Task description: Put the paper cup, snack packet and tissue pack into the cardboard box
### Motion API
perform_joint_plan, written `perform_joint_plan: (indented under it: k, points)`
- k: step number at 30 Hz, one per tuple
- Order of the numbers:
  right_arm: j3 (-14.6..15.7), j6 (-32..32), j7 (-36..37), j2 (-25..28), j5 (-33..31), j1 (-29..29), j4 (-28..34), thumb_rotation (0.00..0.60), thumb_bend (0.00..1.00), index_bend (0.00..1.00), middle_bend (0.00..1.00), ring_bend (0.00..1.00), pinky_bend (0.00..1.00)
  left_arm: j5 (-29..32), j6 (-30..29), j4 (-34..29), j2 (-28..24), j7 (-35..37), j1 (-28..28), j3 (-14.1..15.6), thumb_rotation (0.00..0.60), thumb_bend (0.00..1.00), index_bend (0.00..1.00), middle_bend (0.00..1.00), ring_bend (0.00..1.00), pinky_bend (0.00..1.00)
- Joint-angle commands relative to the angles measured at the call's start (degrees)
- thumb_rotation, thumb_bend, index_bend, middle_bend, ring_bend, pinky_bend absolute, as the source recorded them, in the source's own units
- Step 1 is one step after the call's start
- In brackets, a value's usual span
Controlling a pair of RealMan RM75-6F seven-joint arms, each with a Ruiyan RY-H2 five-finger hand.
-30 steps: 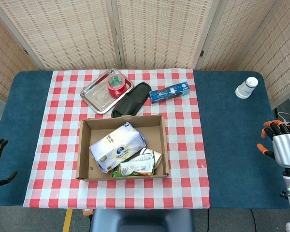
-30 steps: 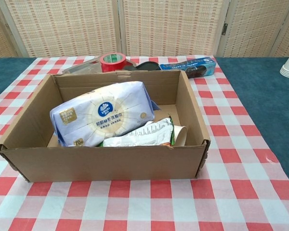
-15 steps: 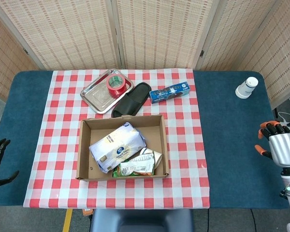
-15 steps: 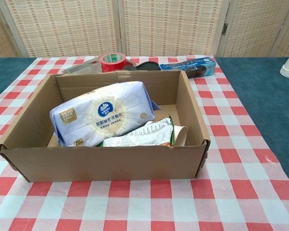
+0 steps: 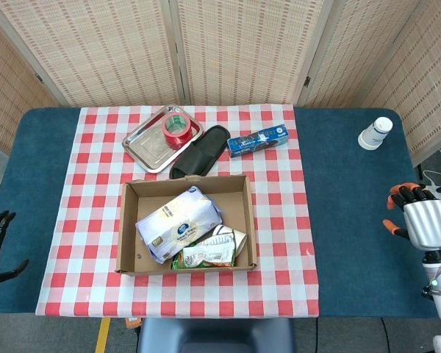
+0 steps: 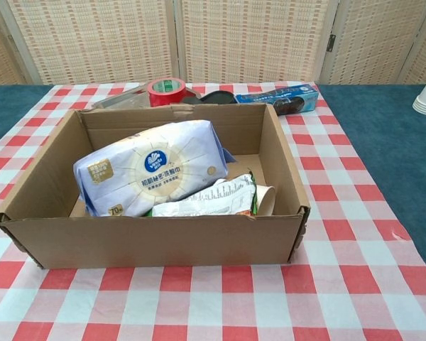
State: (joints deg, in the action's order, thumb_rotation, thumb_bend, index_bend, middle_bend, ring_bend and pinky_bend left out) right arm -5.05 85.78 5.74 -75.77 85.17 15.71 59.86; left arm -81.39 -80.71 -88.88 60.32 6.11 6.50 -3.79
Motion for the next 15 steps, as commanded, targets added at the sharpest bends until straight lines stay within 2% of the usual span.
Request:
perform_joint_plan:
  k: [1,2,3,4,6,9,15]
  points:
    - [0.8,-4.04,0.1,1.37,-1.27,-0.13,2.21,0.6,0.0,0.24,0.23,0.09,0.17,-0.03,-0.08,0.12,0.04,0.13,-0.02,-0.04,0.6,0.21,0.0,0.0,0.0,0.05]
    - [1.07,-7.21,-0.63,3.1,-2.94,-0.2,5.17,0.6,0.0,0.11,0.12,0.03,0.06,-0.02,-0.08,0.13,0.04,0.19,-0.02,-0.05,0.6,0.21,0.0,0.0,0.0,0.05]
    - [1.03,-9.31,-1.4,4.53,-4.48,-0.29,7.98,0.58,0.0,0.04,0.05,0.0,0.01,-0.03,-0.05,0.13,0.03,0.23,-0.01,-0.03,0.6,0.21,0.0,0.0,0.0,0.05]
    - [0.99,-11.46,-2.33,6.06,-6.16,-0.36,11.05,0.534,0.0,0.0,0.0,0.0,0.0,-0.07,-0.02,0.12,0.01,0.24,0.0,-0.01,0.6,0.21,0.0,0.0,0.0,0.05]
    - [1.11,-15.48,-6.69,9.34,-9.79,-0.38,17.01,0.459,0.0,0.0,0.0,0.0,0.0,-0.19,-0.04,0.11,0.01,0.29,-0.01,0.05,0.6,0.21,0.0,0.0,0.0,0.05]
    - [1.06,-16.94,-13.06,10.66,-12.88,-0.52,20.78,0.453,0.0,0.0,0.0,0.0,0.0,-0.31,-0.09,0.16,0.01,0.37,-0.01,0.09,0.6,0.21,0.0,0.0,0.0,0.05]
    - [0.99,-19.59,-17.52,11.17,-16.75,-0.41,24.02,0.452,0.0,0.0,0.0,0.0,0.0,-0.43,-0.21,0.05,-0.03,0.42,-0.05,0.13,0.6,0.21,0.0,0.0,0.0,0.05]
